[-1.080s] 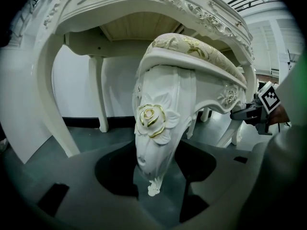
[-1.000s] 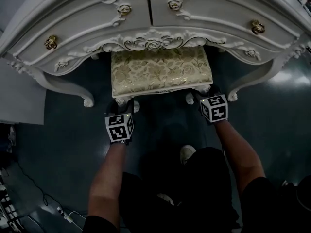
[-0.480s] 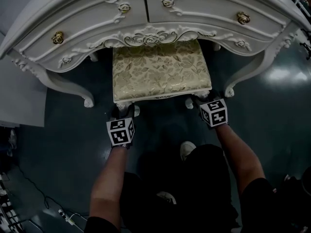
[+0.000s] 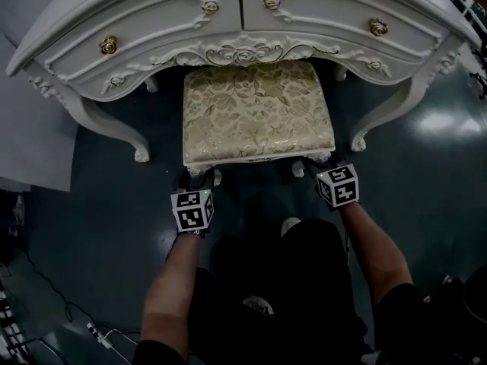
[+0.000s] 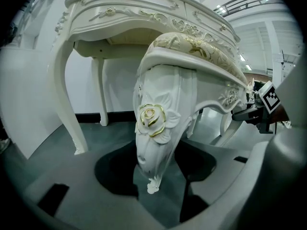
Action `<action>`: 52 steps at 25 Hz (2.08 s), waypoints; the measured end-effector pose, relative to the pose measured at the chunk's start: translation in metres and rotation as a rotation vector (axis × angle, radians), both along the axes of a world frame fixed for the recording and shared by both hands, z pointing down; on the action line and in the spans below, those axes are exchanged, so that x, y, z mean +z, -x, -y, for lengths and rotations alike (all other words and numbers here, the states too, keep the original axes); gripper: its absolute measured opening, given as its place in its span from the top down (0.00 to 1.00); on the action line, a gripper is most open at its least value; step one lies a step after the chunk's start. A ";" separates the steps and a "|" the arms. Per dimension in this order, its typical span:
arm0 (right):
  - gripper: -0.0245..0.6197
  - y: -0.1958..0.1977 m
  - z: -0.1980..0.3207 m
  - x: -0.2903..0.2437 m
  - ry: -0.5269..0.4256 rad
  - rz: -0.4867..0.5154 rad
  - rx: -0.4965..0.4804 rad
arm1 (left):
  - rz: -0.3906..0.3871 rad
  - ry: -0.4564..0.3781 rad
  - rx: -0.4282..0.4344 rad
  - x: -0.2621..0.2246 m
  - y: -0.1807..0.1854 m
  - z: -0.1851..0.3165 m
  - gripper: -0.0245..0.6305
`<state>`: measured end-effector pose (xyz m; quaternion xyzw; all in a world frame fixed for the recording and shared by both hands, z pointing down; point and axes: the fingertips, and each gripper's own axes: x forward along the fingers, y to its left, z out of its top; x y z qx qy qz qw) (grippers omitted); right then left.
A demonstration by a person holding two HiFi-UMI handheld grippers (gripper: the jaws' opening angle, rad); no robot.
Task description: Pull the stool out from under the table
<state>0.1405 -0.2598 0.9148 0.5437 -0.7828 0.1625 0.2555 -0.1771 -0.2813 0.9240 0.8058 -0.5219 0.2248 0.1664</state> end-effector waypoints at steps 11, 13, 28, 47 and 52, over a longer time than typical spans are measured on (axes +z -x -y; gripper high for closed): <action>0.54 0.007 -0.042 -0.002 -0.009 0.009 -0.015 | -0.005 -0.002 0.010 0.001 0.005 -0.037 0.59; 0.54 0.008 -0.047 -0.002 -0.005 0.008 -0.019 | -0.007 0.003 0.011 0.001 0.006 -0.043 0.59; 0.54 0.012 -0.074 -0.002 0.009 0.011 -0.022 | -0.043 0.020 0.003 0.004 0.015 -0.077 0.60; 0.54 0.015 -0.092 -0.001 0.008 0.027 -0.055 | -0.025 0.040 -0.011 0.006 0.018 -0.079 0.61; 0.54 0.015 -0.093 -0.001 0.009 0.032 -0.081 | -0.026 0.041 -0.022 0.006 0.017 -0.080 0.61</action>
